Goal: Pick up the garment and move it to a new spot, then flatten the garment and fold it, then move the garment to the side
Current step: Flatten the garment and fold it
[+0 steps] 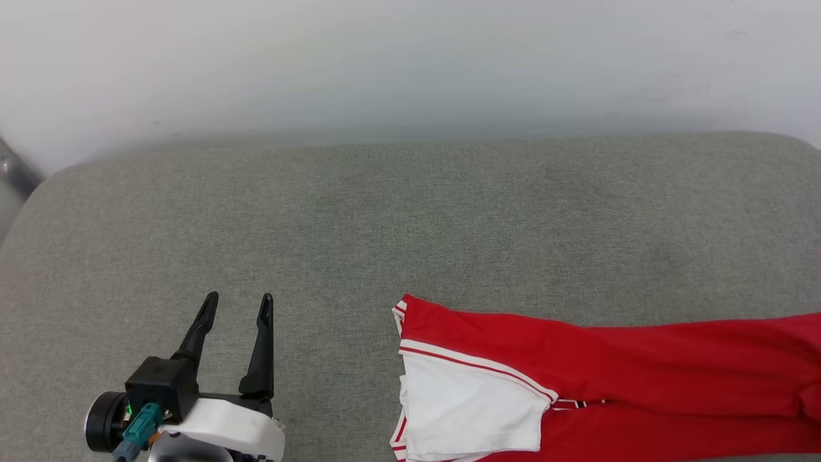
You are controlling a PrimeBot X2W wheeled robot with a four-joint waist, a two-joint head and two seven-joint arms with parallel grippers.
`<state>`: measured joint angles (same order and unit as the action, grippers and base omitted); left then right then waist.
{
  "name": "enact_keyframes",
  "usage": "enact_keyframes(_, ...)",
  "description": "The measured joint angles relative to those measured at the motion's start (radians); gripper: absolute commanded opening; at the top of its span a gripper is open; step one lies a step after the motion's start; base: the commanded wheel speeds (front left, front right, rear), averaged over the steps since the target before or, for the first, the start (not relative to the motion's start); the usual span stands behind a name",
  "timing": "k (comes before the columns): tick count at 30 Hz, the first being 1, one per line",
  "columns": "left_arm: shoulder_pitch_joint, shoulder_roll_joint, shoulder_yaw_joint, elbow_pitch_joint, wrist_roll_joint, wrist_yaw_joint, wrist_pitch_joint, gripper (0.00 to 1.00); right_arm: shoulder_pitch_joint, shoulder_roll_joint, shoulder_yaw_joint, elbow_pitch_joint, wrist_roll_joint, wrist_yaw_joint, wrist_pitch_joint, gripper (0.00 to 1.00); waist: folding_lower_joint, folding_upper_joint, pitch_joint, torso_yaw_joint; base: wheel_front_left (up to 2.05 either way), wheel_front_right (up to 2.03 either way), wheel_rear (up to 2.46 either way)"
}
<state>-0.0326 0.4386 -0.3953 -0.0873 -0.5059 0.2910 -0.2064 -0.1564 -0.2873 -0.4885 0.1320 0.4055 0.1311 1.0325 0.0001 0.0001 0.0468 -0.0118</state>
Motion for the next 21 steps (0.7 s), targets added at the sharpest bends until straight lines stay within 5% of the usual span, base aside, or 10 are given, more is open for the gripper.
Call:
enact_keyframes(10, -0.02, -0.003, -0.01, 0.0, 0.004, -0.001, -0.008, 1.0, -0.047, 0.223, 0.011, -0.015, 0.265, 0.0, 0.192, 0.0, 0.0, 0.0, 0.018, 0.007, 0.0, 0.0, 0.0)
enact_keyframes(21, -0.068, -0.025, -0.05, 0.029, 0.01, -0.03, -0.007, 1.0, -0.037, 0.234, 0.374, 0.141, 0.617, 0.0, 0.062, 0.0, 0.0, 0.0, 0.038, 0.053, 0.0, 0.0, 0.0)
